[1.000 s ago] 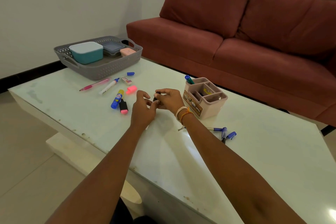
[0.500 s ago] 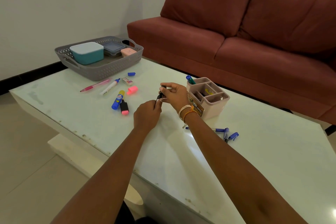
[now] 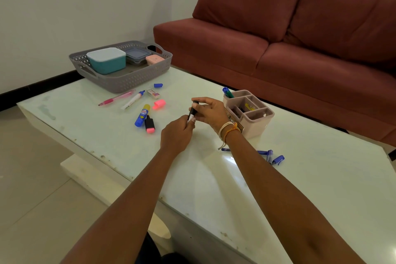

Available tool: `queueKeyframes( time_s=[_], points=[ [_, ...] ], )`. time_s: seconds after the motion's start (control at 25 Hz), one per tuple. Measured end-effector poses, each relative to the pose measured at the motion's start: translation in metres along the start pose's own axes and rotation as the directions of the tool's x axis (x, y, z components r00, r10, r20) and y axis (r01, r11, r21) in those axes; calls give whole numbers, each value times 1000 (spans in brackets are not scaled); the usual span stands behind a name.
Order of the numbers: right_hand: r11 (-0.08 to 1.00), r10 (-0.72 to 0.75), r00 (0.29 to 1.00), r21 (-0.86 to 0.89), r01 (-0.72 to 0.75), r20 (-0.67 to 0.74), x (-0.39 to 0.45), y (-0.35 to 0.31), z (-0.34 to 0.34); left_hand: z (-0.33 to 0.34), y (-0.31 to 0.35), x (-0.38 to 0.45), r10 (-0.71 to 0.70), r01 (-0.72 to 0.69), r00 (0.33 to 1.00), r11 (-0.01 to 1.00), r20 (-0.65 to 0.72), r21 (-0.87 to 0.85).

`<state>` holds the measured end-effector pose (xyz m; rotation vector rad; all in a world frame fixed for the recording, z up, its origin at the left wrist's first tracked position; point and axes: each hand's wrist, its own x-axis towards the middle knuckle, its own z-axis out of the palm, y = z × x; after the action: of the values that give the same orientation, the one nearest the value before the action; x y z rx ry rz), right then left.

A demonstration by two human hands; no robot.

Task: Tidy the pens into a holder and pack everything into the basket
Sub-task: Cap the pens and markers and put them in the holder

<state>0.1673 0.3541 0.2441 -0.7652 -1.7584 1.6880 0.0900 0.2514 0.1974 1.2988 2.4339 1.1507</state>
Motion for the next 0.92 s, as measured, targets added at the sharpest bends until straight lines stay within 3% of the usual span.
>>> queueKeyframes(
  time_s=[0.28, 0.72, 0.92],
  points=[
    [998, -25, 1000, 54, 25, -13, -4, 8, 6, 0, 0, 0, 6, -6, 1000, 1000, -25, -6],
    [983, 72, 996, 174, -63, -44, -21, -9, 21, 0, -1, -1, -42, 40, 999, 977, -5, -207],
    [976, 81, 994, 199, -93, 68, -22, -6, 18, -1, -4, 2, -50, 48, 999, 937, 1, -346]
  ],
)
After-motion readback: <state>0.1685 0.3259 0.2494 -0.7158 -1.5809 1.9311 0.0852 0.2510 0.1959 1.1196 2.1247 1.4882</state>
